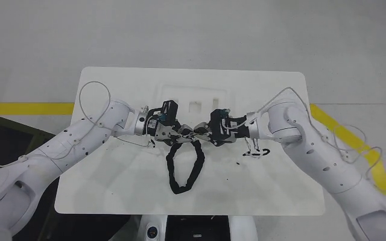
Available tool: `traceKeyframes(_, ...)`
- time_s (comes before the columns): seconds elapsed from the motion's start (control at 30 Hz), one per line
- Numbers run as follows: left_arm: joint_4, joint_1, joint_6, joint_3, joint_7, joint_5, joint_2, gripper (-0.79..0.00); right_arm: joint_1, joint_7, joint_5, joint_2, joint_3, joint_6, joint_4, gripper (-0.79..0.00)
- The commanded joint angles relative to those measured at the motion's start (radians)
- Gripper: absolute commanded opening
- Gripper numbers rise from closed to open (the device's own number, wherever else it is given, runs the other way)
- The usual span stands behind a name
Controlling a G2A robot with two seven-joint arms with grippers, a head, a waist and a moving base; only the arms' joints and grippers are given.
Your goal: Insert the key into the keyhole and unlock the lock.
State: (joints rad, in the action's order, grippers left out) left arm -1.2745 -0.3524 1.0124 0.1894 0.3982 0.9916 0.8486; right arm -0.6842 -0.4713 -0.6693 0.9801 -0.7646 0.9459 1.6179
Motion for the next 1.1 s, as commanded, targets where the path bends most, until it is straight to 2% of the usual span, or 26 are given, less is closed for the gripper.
traceKeyframes(0.0,0.000,0.000,0.000,0.000,0.000,0.000,0.000,-0.785,-0.007,-0.029,0.080,0.000,0.004,-0.042,-0.004,-0.785)
traceKeyframes(0.07,0.000,0.000,0.000,0.000,0.000,0.000,0.000,-0.785,-0.029,-0.051,0.190,-0.001,0.007,-0.100,-0.024,-0.785)
traceKeyframes(0.2,0.000,0.000,0.000,0.000,0.000,0.000,0.000,-0.785,-0.040,-0.116,0.319,-0.004,0.008,-0.128,-0.028,-0.785)
traceKeyframes(0.47,0.000,0.000,0.000,0.000,0.000,0.000,0.000,-0.785,-0.057,-0.190,0.381,-0.004,0.004,-0.222,0.001,-0.785)
traceKeyframes(0.5,0.000,0.000,0.000,0.000,0.000,0.000,0.000,-0.785,-0.059,-0.194,0.380,-0.004,0.002,-0.228,0.006,-0.653)
traceKeyframes(0.53,0.000,0.000,0.000,0.000,0.000,0.000,0.000,-0.785,-0.061,-0.197,0.378,-0.004,-0.001,-0.234,0.010,-0.468)
traceKeyframes(0.57,0.000,0.000,0.000,0.000,0.000,0.000,0.000,-0.785,-0.064,-0.196,0.378,-0.004,-0.005,-0.237,0.013,0.000)
traceKeyframes(0.73,0.000,0.000,0.000,0.000,0.000,0.000,0.000,-0.785,-0.081,-0.188,0.302,-0.014,-0.048,-0.217,0.032,0.000)
traceKeyframes(0.83,-0.013,-0.018,-0.030,0.016,-0.017,-0.008,-0.002,-0.785,-0.109,-0.207,0.239,-0.026,-0.078,-0.225,0.040,0.000)
traceKeyframes(1.03,-0.039,-0.051,-0.030,0.072,-0.028,-0.018,-0.015,-0.785,-0.160,-0.236,0.247,-0.035,-0.092,-0.237,0.033,0.000)
traceKeyframes(1.07,-0.045,-0.056,-0.029,0.082,-0.029,-0.016,-0.017,-0.785,-0.160,-0.237,0.245,-0.034,-0.087,-0.235,0.025,-0.160)
